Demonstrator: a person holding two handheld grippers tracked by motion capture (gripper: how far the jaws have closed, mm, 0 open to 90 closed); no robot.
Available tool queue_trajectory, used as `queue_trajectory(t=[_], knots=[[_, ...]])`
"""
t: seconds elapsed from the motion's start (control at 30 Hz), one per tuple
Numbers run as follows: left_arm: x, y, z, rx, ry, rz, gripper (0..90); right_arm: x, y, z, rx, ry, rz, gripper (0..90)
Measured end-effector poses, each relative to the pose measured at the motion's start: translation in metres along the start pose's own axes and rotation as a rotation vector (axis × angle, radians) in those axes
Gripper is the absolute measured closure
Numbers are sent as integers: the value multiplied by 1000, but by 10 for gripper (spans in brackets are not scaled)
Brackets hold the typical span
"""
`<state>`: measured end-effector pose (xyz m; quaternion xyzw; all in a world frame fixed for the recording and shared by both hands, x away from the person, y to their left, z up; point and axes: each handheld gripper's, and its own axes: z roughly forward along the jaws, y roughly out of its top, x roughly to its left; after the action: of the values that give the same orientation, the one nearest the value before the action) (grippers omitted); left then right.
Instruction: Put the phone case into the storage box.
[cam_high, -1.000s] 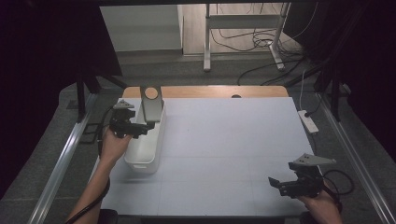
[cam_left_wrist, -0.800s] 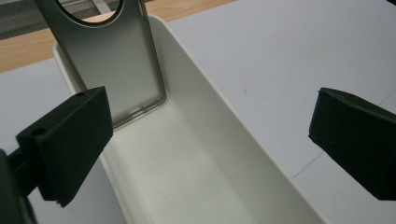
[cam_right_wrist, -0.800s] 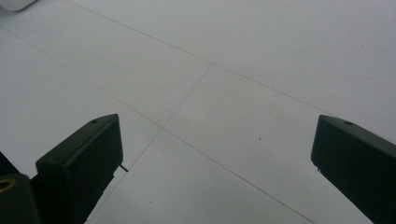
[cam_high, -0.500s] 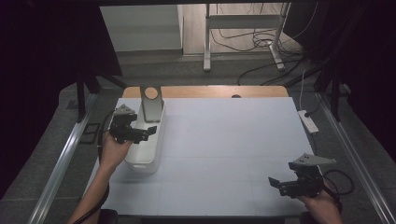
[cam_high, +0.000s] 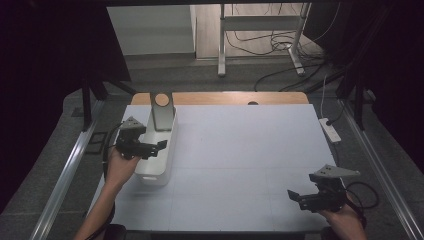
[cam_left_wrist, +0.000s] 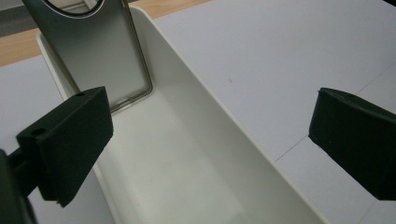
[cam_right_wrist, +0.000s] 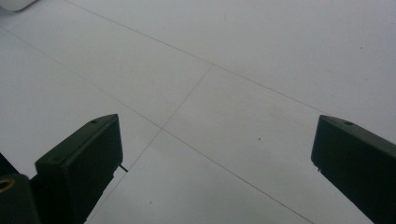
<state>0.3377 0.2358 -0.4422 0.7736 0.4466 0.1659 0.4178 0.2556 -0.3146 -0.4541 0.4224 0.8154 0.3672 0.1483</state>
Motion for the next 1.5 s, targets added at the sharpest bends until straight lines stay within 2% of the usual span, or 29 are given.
queue_trajectory(t=[0.1, 0.6, 0.77, 1.5], knots=[[-2, -3, -2, 0, -15, -3, 5, 0, 0, -1, -2, -1, 2, 22], [-8, -11, -14, -12, -20, -3, 5, 0, 0, -1, -7, -2, 2, 19], [-11, -16, -20, -20, -27, -15, 4, 0, 0, -1, -8, -2, 1, 19], [-21, -36, -46, -50, -14, -30, 5, 0, 0, -1, -10, 1, 0, 19]])
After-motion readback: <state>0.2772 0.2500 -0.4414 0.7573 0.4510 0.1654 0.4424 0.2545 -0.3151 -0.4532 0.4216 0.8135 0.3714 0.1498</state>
